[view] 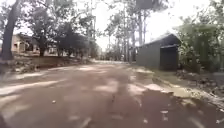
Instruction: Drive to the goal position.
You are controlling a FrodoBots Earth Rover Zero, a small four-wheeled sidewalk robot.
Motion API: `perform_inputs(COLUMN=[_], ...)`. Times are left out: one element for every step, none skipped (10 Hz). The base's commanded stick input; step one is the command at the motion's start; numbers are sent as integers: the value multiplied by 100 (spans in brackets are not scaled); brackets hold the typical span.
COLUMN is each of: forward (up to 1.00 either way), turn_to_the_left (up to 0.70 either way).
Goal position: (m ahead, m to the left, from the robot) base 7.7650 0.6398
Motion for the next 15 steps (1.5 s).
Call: perform_inputs(forward=[100,100,100,100,100,100,100,100,100,100,100,100,100,100,100], turn_to_the_left=[0,0,0,0,0,0,0,0,0,0,0,0,0,0,0])
